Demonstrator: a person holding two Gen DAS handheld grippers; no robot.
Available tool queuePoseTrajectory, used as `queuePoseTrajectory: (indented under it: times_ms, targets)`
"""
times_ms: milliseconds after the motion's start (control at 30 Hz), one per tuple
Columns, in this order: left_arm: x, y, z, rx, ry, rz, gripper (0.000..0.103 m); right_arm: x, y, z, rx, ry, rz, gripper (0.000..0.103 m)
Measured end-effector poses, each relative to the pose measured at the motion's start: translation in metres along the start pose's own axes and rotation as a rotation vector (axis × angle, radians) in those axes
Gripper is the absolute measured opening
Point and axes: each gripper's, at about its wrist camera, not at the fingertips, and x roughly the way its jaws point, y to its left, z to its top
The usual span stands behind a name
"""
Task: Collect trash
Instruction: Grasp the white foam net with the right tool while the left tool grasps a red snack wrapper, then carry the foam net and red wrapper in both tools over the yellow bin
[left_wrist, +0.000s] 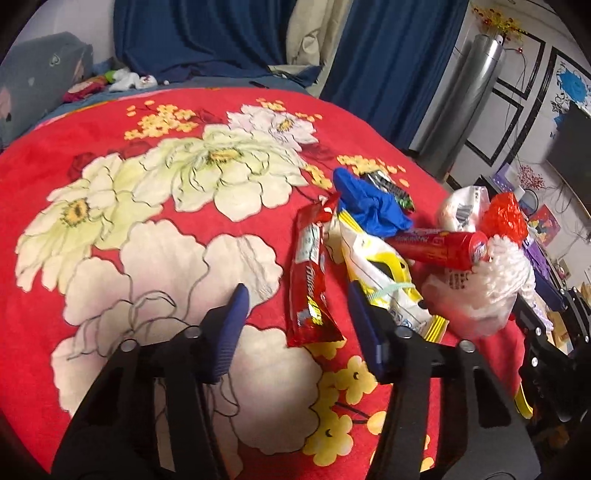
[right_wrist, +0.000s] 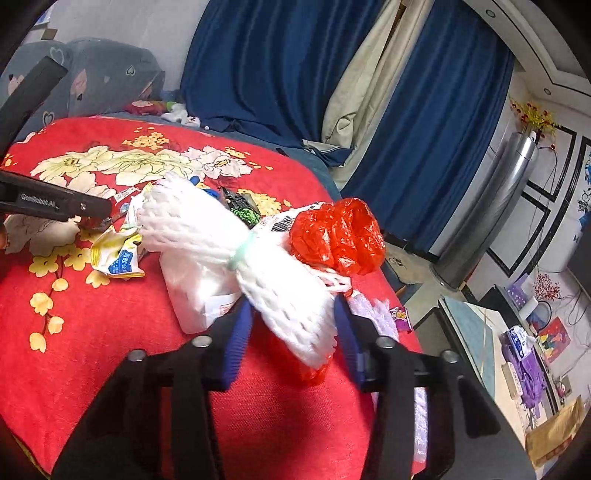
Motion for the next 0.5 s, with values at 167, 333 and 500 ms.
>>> queuePoseTrajectory:
  times_ms: [167, 333, 500]
  targets:
    - [0.006, 0.003, -0.002, -0.013, 0.029, -0.004, 0.025, -0.007, -0.001, -0.005, 0.017, -0.016, 0.016, 0.020]
    - [0.003, 0.007, -0.006, -0.025, 0.025, -0.019, 0.018, -0.021, -0.004, -0.011, 0.046, -0.052, 0.042, 0.018]
    - [-0.016, 0.008, -0.007, -0.036, -0.034, -0.026, 0.016, -0.034, -0.006, -0.014, 0.086, -0.074, 0.073, 0.016]
